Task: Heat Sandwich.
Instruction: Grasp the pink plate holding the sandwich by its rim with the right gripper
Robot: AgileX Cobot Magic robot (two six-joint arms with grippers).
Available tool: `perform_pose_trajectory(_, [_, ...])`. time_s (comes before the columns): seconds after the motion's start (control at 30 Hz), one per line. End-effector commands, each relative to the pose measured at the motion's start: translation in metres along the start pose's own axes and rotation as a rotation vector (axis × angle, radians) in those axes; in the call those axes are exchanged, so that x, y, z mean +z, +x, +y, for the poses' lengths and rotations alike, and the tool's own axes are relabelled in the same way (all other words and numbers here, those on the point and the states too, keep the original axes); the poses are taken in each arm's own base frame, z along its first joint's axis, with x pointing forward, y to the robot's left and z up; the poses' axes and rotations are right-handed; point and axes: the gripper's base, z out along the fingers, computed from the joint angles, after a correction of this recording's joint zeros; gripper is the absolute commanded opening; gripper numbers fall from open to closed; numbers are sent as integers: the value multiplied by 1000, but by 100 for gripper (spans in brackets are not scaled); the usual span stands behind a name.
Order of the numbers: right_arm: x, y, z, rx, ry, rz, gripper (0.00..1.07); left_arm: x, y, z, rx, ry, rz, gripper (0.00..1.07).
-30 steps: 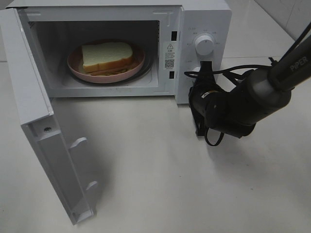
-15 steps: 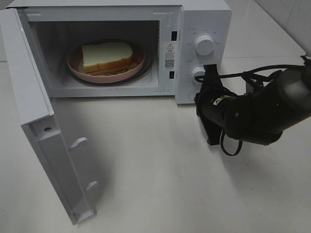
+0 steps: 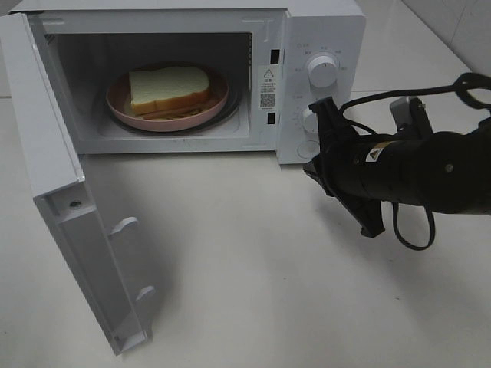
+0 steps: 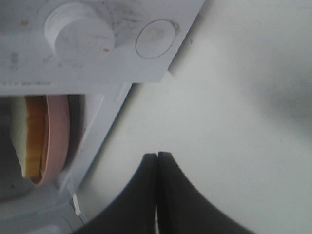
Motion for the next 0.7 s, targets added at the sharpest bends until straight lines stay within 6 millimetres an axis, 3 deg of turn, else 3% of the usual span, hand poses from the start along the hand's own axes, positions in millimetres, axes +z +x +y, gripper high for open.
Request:
perform_pose_trajectory(0.03, [-10,2,4,-126,11,47,0,-2,1,0,-1,-2,-30,98])
perform_pose_trajectory(0.13, [-23,4,6,-294,46,106,0,-2,1,0,-1,-2,-30,98])
perform_pose_trajectory(0.37, [-36,7,3,-489,118,193,0,-2,1,0,-1,-2,-30,98])
perform_pose_trajectory(0.7, [-49,7,30,-916,217,406,0,-2,1,0,-1,-2,-30,98])
